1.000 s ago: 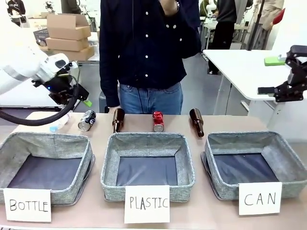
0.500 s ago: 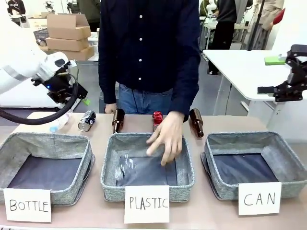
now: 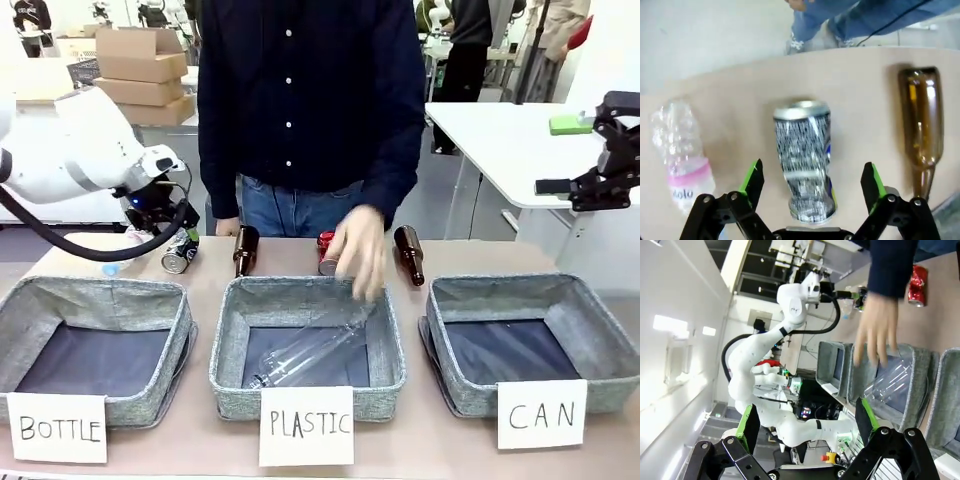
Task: Sort the can waste into the basket.
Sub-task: Pick up the can waste from the table and place it in the right Fabric basket.
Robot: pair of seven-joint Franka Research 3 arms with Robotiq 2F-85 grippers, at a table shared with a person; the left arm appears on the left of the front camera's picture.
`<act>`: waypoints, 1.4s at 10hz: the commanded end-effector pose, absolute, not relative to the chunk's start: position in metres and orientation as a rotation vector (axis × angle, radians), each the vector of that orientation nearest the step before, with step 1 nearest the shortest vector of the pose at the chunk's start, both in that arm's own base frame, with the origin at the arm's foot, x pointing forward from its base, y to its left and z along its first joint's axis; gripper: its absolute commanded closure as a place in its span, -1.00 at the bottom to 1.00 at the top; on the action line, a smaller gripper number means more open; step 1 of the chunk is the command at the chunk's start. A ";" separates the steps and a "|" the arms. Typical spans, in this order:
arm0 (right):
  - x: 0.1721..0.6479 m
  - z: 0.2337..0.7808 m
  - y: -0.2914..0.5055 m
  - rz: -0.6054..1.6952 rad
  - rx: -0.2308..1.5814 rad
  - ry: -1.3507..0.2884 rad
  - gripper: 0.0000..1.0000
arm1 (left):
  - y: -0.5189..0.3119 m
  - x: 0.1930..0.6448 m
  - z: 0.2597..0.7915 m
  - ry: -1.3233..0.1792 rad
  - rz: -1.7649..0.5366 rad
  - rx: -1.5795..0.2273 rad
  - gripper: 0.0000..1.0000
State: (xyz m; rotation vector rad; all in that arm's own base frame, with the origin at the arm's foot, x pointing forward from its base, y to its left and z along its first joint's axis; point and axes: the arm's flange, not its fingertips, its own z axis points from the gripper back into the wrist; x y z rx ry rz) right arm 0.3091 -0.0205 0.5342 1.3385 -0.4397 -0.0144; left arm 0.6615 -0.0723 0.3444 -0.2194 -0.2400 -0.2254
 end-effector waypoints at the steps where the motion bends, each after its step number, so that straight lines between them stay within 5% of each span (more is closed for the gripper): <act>1: 0.314 0.536 -0.019 0.009 1.350 -0.466 -1.00 | -0.083 0.680 0.339 -0.196 -0.198 -0.199 -1.00; 7: 0.314 0.536 -0.019 0.009 1.350 -0.466 -1.00 | -0.085 0.677 0.319 -0.123 -0.163 -0.148 -1.00; 8: 0.314 0.536 -0.019 0.009 1.350 -0.466 -1.00 | -0.086 0.675 0.316 -0.105 -0.165 -0.140 0.14; 9: 0.314 0.536 -0.019 0.009 1.350 -0.466 -1.00 | -0.086 0.675 0.314 -0.101 -0.157 -0.134 0.19; 10: 0.314 0.536 -0.019 0.009 1.350 -0.466 -1.00 | -0.086 0.675 0.312 -0.098 -0.154 -0.126 1.00; 14: 0.314 0.536 -0.019 0.009 1.350 -0.466 -1.00 | -0.082 0.667 0.316 -0.130 -0.137 -0.150 1.00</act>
